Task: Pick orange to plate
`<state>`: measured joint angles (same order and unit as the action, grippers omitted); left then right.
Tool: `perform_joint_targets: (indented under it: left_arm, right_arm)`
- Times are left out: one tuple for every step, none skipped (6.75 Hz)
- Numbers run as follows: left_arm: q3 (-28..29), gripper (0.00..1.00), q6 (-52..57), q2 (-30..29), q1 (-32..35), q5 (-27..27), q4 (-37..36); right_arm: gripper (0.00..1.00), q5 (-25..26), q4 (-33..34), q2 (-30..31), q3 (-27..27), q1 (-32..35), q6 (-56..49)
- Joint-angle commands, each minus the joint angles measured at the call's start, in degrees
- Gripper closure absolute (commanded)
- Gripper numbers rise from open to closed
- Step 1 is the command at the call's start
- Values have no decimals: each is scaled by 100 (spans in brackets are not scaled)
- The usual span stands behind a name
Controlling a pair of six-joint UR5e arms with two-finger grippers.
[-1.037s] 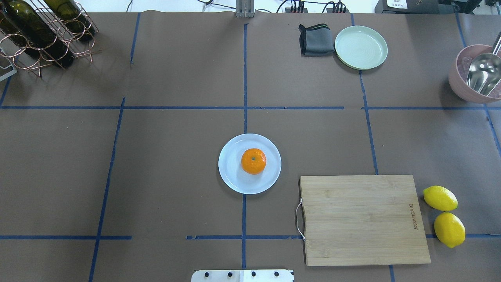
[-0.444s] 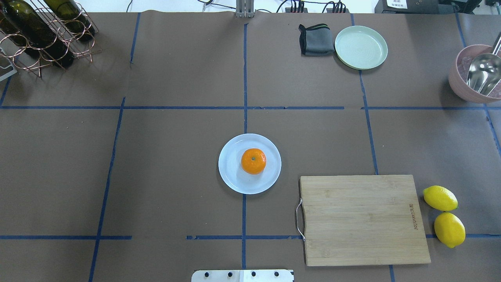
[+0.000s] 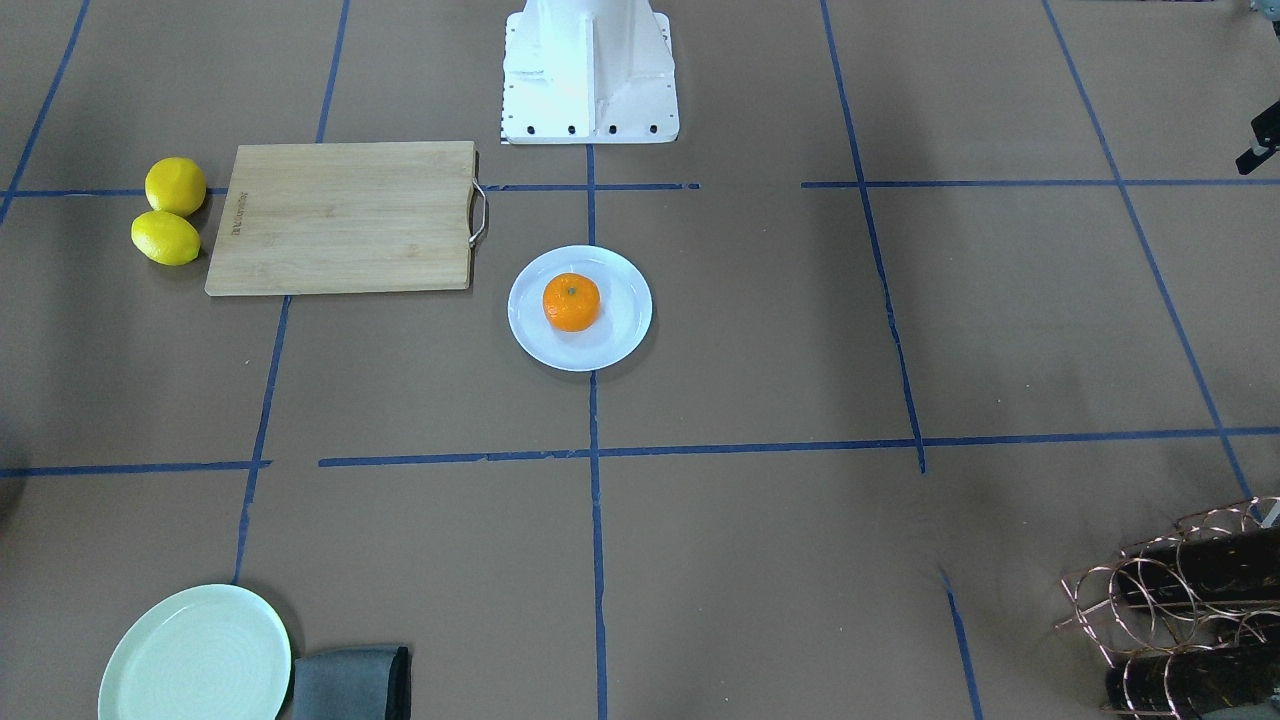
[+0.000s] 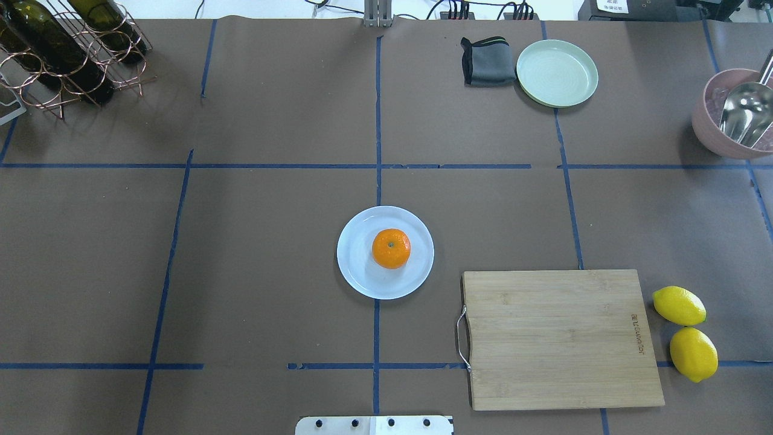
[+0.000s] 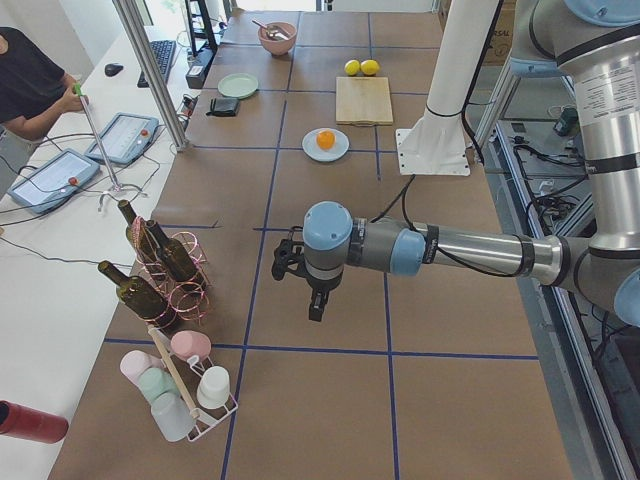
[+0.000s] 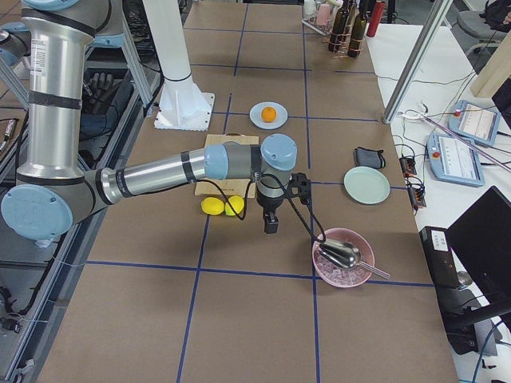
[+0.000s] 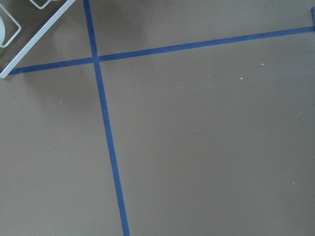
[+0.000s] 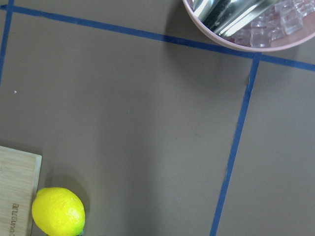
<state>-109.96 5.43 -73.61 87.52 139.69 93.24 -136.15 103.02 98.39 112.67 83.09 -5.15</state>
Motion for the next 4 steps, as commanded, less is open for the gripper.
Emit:
perform_joint_targets:
  left_arm:
    - [159,0,136,-3,275,92,-78]
    - [228,0,38,-21,275,102,-70]
    - [220,0,20,-22,275,102,-70]
    - [194,0,-85,13,283,102,-35]
  right_arm:
    - [0,1,-106,197,-79,-3,-4]
    - [0,1,-106,198,-79,-3,23]
    - [0,1,-106,180,-114,-3,40]
    - [0,10,-115,180,-166,-3,41]
